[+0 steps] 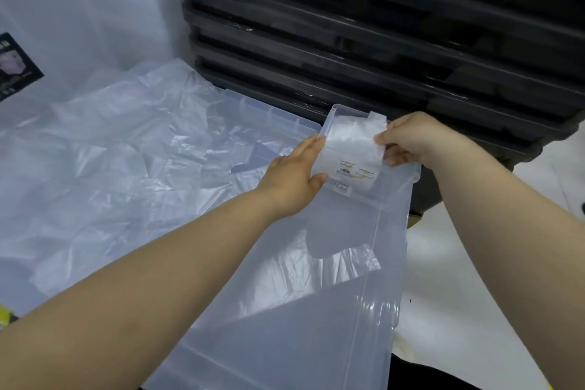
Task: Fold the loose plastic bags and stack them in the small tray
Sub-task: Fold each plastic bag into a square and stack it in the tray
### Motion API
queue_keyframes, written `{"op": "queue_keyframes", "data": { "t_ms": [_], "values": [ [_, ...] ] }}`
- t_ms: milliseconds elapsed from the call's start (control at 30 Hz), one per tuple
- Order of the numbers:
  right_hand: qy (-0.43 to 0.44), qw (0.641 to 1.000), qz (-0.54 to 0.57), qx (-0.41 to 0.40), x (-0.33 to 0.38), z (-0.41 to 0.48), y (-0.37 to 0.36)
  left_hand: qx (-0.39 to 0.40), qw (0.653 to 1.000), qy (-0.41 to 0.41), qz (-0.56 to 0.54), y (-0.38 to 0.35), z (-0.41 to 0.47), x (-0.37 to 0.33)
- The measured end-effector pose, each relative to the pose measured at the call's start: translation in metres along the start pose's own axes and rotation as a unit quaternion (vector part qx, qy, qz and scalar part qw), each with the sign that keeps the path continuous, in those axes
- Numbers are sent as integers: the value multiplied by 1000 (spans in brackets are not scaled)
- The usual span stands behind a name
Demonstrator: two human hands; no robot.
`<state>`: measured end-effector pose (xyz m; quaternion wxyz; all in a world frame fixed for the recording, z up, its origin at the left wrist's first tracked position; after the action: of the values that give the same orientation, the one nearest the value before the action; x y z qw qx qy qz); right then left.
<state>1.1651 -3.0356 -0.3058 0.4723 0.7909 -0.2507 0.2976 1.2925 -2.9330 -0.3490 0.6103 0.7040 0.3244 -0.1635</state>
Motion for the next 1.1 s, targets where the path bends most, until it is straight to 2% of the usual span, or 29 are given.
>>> {"op": "queue_keyframes", "data": {
  "t_ms": [200, 367, 500, 567, 667, 767, 900, 1100],
  "values": [
    [18, 992, -123, -10, 5, 8, -2, 3, 1000, -3, -4, -2, 1, 1],
    [57, 964, -258, -33, 13, 13, 5, 2, 1000, -6, 8, -2, 3, 2],
    [99, 948, -286, -95, 26, 10, 27, -1, 1000, -9, -9, -5, 4, 2],
    [144, 956, -226, -117, 34, 6, 33, -2, 1000, -8, -18, -6, 5, 3],
    [189, 973, -124, -54, 41, 4, 12, 2, 1000, -5, -25, -7, 5, 4],
    [157, 984, -78, 19, 38, 11, -15, 4, 1000, -5, -27, -7, 4, 4],
    [117, 984, -103, 83, 26, 21, -43, 7, 1000, -7, -26, -5, 5, 4],
    [108, 978, -158, 80, 17, 31, -56, 15, 1000, -7, -5, -4, 6, 4]
  ]
}}
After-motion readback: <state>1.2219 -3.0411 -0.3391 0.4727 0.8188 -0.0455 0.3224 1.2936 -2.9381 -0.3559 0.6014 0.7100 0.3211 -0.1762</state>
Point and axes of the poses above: each hand's wrist, its own z-axis towards the middle knuckle, its own y-axis out of the back of the hand, x = y × z, the point moved 9 cm from there along z, towards the middle knuckle, and after that the axes turned 4 degrees about y, right-handed, at the moved point
